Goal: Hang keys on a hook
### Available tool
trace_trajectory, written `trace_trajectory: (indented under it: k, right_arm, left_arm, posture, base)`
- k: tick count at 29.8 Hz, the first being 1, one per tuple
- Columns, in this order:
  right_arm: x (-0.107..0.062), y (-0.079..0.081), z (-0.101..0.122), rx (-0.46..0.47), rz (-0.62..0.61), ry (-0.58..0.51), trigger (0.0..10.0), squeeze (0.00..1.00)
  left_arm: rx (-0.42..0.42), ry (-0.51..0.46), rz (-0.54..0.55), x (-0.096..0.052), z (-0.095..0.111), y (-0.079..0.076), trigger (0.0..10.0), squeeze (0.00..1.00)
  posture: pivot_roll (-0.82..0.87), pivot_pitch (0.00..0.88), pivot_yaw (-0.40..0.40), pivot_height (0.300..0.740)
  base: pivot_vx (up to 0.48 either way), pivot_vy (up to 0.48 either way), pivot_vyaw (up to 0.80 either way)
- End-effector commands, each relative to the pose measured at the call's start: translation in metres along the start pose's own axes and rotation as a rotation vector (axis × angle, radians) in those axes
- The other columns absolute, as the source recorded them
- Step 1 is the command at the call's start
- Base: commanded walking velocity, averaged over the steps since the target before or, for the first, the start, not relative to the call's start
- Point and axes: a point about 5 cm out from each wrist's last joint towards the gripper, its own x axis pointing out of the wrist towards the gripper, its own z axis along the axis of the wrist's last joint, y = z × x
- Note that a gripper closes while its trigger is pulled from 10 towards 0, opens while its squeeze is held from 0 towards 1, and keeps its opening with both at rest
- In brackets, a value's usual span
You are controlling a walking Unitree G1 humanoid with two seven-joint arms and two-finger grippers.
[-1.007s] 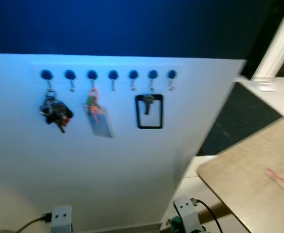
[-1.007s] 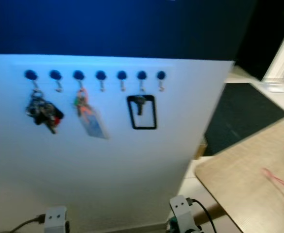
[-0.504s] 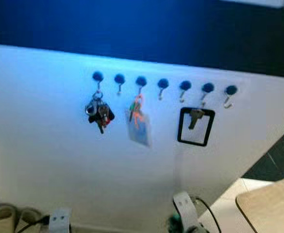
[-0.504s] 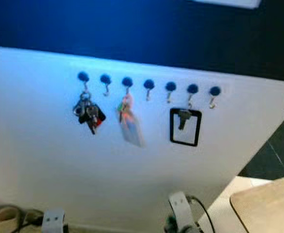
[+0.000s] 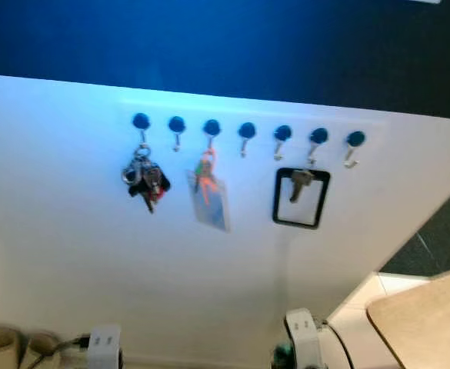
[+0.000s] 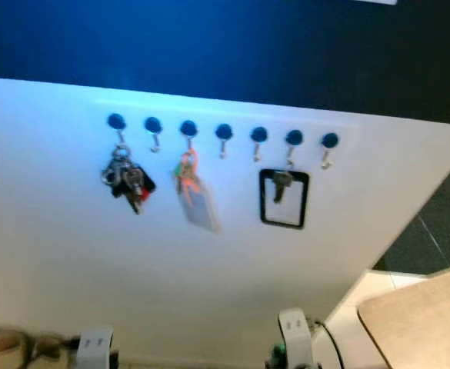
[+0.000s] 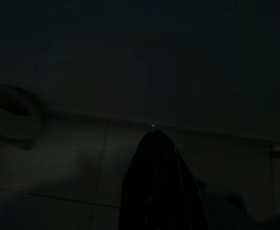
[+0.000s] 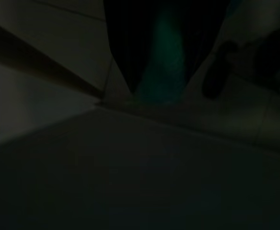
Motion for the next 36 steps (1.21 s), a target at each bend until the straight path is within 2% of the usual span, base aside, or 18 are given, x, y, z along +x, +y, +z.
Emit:
trace_trajectory:
  k: [1, 13, 19, 22, 36]
  right_arm:
    - [-0.002, -0.007, -0.002, 0.030, -0.033, 0.008, 10.0, 0.00]
    - [-0.002, -0.008, -0.004, 0.071, -0.034, 0.019, 10.0, 0.00]
    - [-0.002, -0.009, -0.003, 0.075, -0.040, 0.016, 10.0, 0.00]
    - [-0.002, -0.009, -0.003, 0.076, -0.040, 0.016, 10.0, 0.00]
    - [-0.002, -0.010, -0.001, 0.068, -0.046, 0.003, 10.0, 0.00]
  left_arm:
    - [-0.019, 0.040, -0.009, -0.002, -0.008, -0.005, 10.0, 0.00]
    - [-0.032, 0.083, 0.007, 0.001, -0.009, -0.006, 10.0, 0.00]
    - [-0.035, 0.096, 0.007, -0.003, -0.013, 0.000, 10.0, 0.00]
    - [-0.035, 0.100, 0.007, -0.003, -0.014, 0.004, 10.0, 0.00]
    - [-0.022, 0.098, -0.003, -0.003, -0.013, 0.005, 10.0, 0.00]
  posture:
    - [0.06, 0.024, -0.058, 0.740]
    - [0.06, 0.029, -0.058, 0.740]
    - [0.06, 0.029, -0.059, 0.740]
    - [0.07, 0.029, -0.058, 0.740]
    - [0.07, 0.020, -0.062, 0.740]
  base:
    - [0.000, 0.000, 0.00]
    - [0.000, 0.000, 0.00]
    - [0.000, 0.000, 0.00]
    - [-0.257, 0.000, 0.00]
    - [-0.268, 0.000, 0.00]
